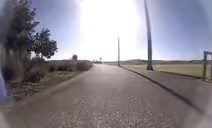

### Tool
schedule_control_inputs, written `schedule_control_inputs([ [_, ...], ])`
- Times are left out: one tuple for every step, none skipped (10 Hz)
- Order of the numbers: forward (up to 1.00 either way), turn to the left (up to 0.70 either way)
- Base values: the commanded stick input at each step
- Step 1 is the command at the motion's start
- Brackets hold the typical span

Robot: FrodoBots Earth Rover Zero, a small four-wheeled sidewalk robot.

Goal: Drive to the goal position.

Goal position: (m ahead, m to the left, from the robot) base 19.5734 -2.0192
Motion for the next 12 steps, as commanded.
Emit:
schedule_control_inputs([
  [1.0, 0.0],
  [1.0, 0.0],
  [1.0, 0.0],
  [1.0, 0.0],
  [1.0, -0.4],
  [1.0, -0.4],
  [1.0, -0.29],
  [1.0, -0.11],
  [1.0, 0.0],
  [1.0, 0.0],
  [1.0, 0.0],
  [1.0, 0.0],
])
